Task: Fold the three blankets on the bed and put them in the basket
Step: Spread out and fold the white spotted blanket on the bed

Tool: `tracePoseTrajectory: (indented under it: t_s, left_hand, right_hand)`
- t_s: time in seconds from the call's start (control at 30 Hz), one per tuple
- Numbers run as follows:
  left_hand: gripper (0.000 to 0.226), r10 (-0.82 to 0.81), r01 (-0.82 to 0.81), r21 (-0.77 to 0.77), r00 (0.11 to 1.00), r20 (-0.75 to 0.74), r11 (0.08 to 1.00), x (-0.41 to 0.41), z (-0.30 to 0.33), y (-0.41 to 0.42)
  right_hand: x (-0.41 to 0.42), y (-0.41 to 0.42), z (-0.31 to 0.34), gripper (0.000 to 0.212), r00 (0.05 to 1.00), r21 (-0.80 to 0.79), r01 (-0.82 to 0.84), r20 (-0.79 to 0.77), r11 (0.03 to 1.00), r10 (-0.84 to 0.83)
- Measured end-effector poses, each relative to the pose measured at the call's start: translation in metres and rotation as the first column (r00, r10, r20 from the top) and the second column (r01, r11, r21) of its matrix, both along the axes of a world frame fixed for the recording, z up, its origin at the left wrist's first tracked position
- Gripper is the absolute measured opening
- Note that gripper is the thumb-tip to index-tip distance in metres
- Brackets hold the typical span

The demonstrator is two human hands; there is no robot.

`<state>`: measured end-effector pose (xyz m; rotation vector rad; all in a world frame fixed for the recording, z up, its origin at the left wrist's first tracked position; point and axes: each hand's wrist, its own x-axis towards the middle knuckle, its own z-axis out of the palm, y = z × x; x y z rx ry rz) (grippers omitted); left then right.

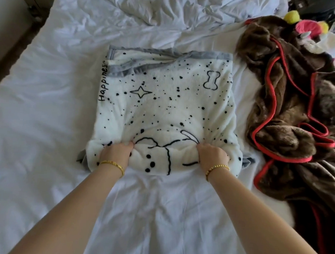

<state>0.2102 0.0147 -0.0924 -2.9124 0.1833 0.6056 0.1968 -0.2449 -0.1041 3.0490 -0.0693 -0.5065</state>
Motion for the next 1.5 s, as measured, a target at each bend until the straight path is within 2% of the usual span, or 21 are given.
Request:
tracePoseTrajectory:
  t_s: [0.07,0.13,0.23,0.3,0.4,0.47,0.53,0.57,0.6,0.67,0.73,0.8,0.87,0.93,1.03,1.17,1.27,1.33,1.4,1.43,1.5]
  left_hand:
    - [0.035,0.042,-0.044,-0.025,0.995,-0.091,0.999,-0.01,0.015,0.001]
    - [0.031,0.066,-0.071,-0.017,0.976,-0.21,0.997,-0.029,0.031,0.008]
    - [0.034,-0.043,0.061,0.038,0.933,-0.357,0.997,-0.075,0.056,0.026]
    - [0.04,-0.142,0.211,0.096,0.871,-0.47,0.973,-0.108,0.077,0.039]
    - [0.047,-0.182,0.338,0.137,0.757,-0.628,0.931,-0.144,0.105,0.047]
    - [0.049,-0.176,0.381,0.117,0.65,-0.739,0.917,-0.153,0.113,0.048]
    - [0.058,-0.158,0.39,0.086,0.551,-0.82,0.917,-0.153,0.113,0.047]
    - [0.058,-0.152,0.36,0.063,0.537,-0.83,0.931,-0.151,0.111,0.045]
    - [0.056,-0.154,0.289,0.021,0.567,-0.809,0.957,-0.148,0.107,0.044]
    - [0.044,-0.184,0.139,-0.121,0.718,-0.671,0.983,-0.138,0.1,0.039]
    - [0.037,-0.194,0.118,-0.185,0.858,-0.476,0.976,-0.121,0.09,0.032]
    - [0.039,-0.192,0.133,-0.191,0.922,-0.336,0.973,-0.101,0.078,0.024]
    - [0.05,-0.189,0.141,-0.202,0.95,-0.246,0.969,-0.08,0.065,0.015]
    - [0.057,-0.17,0.132,-0.201,0.969,-0.181,0.971,-0.06,0.051,0.009]
    - [0.058,-0.126,0.093,-0.216,0.982,-0.143,0.972,-0.031,0.028,0.005]
    - [0.06,-0.135,0.114,-0.171,0.984,-0.116,0.979,0.007,0.004,0.008]
    - [0.063,-0.137,0.14,-0.092,0.99,0.034,0.986,0.044,0.002,0.02]
    - [0.062,-0.014,0.021,-0.063,0.994,0.109,0.998,0.069,0.006,0.029]
    - [0.063,0.187,-0.177,-0.103,0.978,0.096,0.979,0.084,0.01,0.035]
    - [0.067,0.196,-0.185,-0.108,0.975,0.103,0.977,0.082,0.01,0.035]
    - [0.077,-0.008,0.037,-0.133,0.977,0.215,0.99,0.067,0.003,0.029]
  right_hand:
    - [-0.019,0.007,0.013,0.029,0.998,-0.012,0.031,-0.052,0.999,-0.032]
    - [-0.047,0.018,0.027,0.027,0.984,-0.035,0.054,-0.169,0.998,-0.059]
    - [-0.105,0.041,0.045,0.025,0.927,-0.048,0.029,-0.373,0.998,-0.045]
    - [-0.141,0.055,0.06,0.03,0.868,-0.043,-0.002,-0.496,0.999,-0.02]
    - [-0.175,0.068,0.083,0.043,0.769,-0.033,0.031,-0.638,0.999,-0.045]
    - [-0.188,0.072,0.089,0.054,0.709,-0.049,0.049,-0.702,0.998,-0.069]
    - [-0.195,0.073,0.089,0.072,0.618,-0.09,-0.016,-0.783,0.996,-0.061]
    - [-0.195,0.072,0.088,0.081,0.571,-0.095,-0.054,-0.82,0.994,-0.048]
    - [-0.193,0.072,0.087,0.087,0.542,-0.063,-0.063,-0.84,0.996,-0.019]
    - [-0.18,0.074,0.089,0.086,0.569,0.055,0.083,-0.822,0.995,-0.001]
    - [-0.158,0.075,0.089,0.062,0.71,0.227,0.241,-0.704,0.944,-0.012]
    - [-0.133,0.074,0.085,0.039,0.877,0.348,0.247,-0.477,0.904,-0.055]
    - [-0.108,0.074,0.078,0.037,0.967,0.425,0.169,-0.246,0.889,-0.066]
    - [-0.082,0.074,0.064,0.043,0.993,0.446,0.051,-0.116,0.894,0.002]
    - [-0.046,0.077,0.044,0.048,0.99,0.415,-0.112,-0.032,0.903,0.137]
    - [-0.007,0.078,0.024,0.049,0.948,0.355,-0.29,-0.019,0.889,0.317]
    - [0.023,0.078,0.017,0.052,0.907,0.287,-0.411,0.031,0.865,0.421]
    - [0.046,0.076,0.019,0.059,0.939,0.27,-0.344,0.072,0.899,0.337]
    - [0.068,0.071,0.02,0.062,0.986,0.245,-0.164,0.062,0.956,0.153]
    - [0.072,0.069,0.02,0.062,0.992,0.192,-0.116,0.068,0.975,0.105]
    - [0.069,0.072,0.017,0.062,0.961,0.104,-0.211,0.202,0.972,0.187]
